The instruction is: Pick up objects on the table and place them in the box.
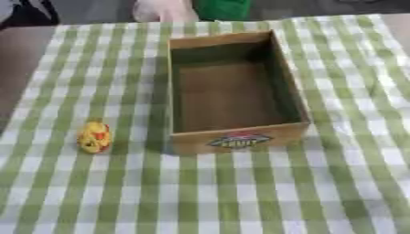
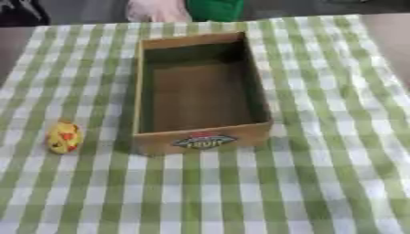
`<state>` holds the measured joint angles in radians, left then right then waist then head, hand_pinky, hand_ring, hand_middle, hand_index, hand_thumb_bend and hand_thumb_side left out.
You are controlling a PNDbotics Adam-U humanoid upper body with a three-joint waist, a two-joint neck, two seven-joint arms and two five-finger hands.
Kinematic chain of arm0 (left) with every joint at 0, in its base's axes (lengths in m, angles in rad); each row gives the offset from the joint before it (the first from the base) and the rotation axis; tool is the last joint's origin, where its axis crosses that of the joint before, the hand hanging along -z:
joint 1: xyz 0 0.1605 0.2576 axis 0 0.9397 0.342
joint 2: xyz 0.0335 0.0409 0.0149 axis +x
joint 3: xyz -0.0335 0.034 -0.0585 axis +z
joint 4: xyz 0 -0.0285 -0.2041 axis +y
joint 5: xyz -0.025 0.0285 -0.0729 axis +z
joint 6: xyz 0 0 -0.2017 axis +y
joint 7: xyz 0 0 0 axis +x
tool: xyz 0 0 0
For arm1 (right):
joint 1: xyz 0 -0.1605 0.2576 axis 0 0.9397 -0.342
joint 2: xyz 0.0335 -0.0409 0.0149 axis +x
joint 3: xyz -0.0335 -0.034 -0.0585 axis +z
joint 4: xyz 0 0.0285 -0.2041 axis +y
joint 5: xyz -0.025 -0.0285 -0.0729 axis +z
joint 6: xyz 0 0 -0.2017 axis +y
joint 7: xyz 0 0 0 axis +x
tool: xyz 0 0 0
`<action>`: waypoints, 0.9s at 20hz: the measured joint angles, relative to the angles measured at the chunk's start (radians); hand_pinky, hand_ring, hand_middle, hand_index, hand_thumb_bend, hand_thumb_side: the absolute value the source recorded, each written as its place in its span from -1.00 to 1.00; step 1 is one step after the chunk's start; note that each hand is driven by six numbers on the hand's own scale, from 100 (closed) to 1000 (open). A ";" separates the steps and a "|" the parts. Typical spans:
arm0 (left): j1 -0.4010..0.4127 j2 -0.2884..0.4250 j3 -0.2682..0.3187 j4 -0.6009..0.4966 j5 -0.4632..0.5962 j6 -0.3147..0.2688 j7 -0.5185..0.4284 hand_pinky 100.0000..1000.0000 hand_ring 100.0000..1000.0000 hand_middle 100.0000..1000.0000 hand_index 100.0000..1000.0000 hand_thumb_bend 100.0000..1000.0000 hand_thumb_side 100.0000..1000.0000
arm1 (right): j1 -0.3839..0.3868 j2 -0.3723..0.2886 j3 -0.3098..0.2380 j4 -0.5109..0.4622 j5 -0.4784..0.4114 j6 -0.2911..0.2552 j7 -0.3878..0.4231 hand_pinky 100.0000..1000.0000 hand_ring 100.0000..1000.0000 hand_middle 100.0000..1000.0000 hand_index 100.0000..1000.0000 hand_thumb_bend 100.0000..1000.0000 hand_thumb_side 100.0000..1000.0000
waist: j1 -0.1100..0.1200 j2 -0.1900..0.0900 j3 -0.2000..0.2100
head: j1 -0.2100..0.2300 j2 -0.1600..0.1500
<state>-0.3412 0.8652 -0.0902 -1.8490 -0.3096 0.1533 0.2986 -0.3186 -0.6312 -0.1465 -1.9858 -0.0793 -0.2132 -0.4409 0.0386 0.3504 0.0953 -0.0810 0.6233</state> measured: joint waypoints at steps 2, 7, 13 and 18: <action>0.001 0.045 -0.046 0.015 -0.028 0.003 -0.028 0.16 0.43 0.37 0.79 0.23 1.00 | -0.006 0.000 0.004 0.000 0.000 -0.001 0.005 0.17 0.23 0.26 0.52 -1.00 0.11 | -0.001 0.000 -0.013 | 0.008 -0.001; -0.005 0.121 -0.164 0.064 -0.102 -0.013 -0.100 0.20 0.47 0.41 0.84 0.16 0.95 | -0.007 0.000 0.006 0.000 -0.002 0.000 0.012 0.17 0.23 0.25 0.52 -1.00 0.11 | -0.007 0.000 -0.017 | 0.018 -0.005; -0.063 0.114 -0.298 0.122 -0.185 -0.030 -0.186 0.27 0.53 0.44 0.92 0.15 0.71 | -0.006 0.000 0.007 0.000 -0.002 -0.001 0.015 0.17 0.23 0.25 0.52 -1.00 0.11 | -0.007 0.000 -0.013 | 0.016 -0.009; -0.101 0.079 -0.355 0.142 -0.188 -0.042 -0.260 0.32 0.57 0.48 0.98 0.05 0.48 | -0.006 0.001 0.009 0.000 -0.002 0.000 0.016 0.17 0.23 0.25 0.52 -1.00 0.11 | -0.008 0.000 -0.012 | 0.013 -0.009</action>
<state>-0.4427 0.9443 -0.4453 -1.7073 -0.4976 0.1112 0.0391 -0.3243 -0.6304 -0.1370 -1.9858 -0.0809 -0.2130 -0.4253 0.0305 0.3504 0.0835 -0.0681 0.6145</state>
